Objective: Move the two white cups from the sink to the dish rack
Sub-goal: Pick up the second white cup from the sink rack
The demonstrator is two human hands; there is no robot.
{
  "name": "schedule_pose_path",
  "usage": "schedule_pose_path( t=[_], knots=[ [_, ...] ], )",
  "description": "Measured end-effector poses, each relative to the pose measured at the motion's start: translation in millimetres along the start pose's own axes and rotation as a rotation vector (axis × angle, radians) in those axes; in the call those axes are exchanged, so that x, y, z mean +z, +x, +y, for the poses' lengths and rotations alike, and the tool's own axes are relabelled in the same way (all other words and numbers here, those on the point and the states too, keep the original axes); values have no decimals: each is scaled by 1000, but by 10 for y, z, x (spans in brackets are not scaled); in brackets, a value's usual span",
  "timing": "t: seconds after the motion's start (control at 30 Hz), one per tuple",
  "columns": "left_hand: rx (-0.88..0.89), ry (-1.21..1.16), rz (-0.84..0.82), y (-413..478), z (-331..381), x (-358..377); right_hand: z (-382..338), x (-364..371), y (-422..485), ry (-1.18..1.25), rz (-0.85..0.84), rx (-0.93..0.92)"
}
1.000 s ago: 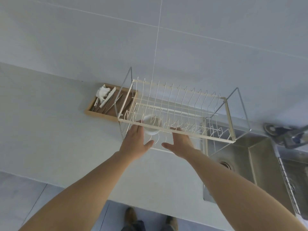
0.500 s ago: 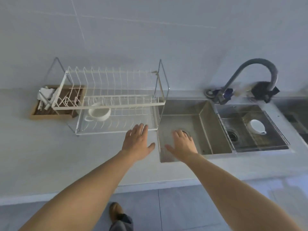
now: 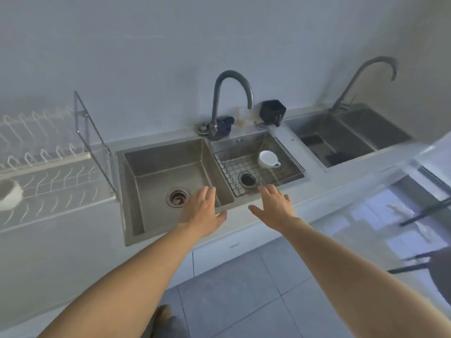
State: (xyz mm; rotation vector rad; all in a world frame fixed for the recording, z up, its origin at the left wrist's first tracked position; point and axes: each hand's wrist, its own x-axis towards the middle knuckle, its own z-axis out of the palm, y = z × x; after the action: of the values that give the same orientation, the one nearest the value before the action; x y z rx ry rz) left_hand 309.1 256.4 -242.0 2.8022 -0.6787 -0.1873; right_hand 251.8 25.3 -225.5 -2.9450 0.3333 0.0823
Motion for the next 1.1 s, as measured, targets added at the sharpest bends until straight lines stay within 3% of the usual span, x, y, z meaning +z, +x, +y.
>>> schedule_pose_path(
  t=[0.2, 0.43, 0.73, 1.1],
  knots=[
    [28, 17, 9, 292, 187, 68, 257, -91, 180, -18, 14, 18],
    [83, -37, 9, 1488, 556, 320, 949, -147, 1107, -20, -1, 53],
    [75, -109, -102, 2776, 504, 584, 1362, 26, 2253, 28, -146, 78],
    [-41, -247, -227, 3563, 485, 1246, 1558, 668, 3089, 162, -323, 82]
  ],
)
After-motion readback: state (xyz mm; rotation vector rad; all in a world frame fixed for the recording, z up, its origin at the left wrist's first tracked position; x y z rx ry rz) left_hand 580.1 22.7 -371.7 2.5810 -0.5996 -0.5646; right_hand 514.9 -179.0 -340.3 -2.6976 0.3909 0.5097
